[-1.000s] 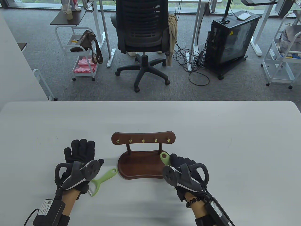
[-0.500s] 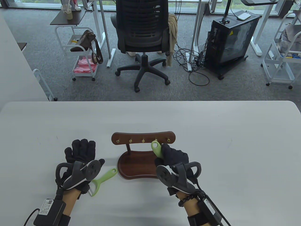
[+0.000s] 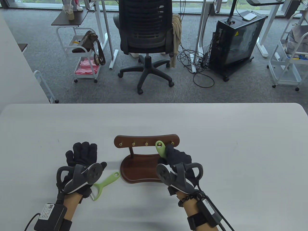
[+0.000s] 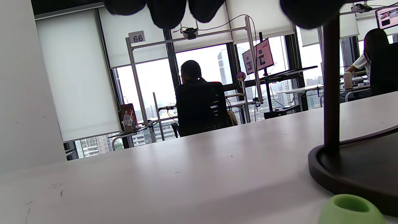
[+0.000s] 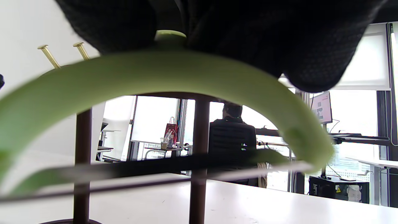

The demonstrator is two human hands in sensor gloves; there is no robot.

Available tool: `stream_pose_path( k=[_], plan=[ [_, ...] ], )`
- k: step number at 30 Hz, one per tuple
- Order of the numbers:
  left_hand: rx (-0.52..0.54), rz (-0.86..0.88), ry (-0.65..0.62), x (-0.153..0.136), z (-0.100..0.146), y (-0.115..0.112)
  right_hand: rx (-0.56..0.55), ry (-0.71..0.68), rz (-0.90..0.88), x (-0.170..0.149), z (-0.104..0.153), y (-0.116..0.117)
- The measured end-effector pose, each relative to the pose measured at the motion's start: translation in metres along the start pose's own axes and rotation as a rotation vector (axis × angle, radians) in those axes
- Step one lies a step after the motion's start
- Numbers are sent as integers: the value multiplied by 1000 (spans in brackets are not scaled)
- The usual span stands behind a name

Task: Hook vegetable scraper onto key rack

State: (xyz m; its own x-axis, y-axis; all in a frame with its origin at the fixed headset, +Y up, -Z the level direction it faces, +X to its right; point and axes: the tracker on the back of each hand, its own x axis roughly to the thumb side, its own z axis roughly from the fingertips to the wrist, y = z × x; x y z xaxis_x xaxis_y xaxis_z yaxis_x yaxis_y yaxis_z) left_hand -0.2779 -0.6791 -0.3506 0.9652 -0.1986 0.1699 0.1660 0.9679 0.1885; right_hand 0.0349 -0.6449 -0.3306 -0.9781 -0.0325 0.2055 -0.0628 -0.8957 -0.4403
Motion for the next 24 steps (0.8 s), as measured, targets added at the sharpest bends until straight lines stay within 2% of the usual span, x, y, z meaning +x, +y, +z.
stream_pose_path(
  k=[15, 24],
  plan=[
    [-8, -6, -3, 1, 0, 0, 5, 27, 63, 3, -1, 18],
    [-16, -10, -6, 2, -1, 0, 29, 28, 53, 0, 2, 20]
  ],
)
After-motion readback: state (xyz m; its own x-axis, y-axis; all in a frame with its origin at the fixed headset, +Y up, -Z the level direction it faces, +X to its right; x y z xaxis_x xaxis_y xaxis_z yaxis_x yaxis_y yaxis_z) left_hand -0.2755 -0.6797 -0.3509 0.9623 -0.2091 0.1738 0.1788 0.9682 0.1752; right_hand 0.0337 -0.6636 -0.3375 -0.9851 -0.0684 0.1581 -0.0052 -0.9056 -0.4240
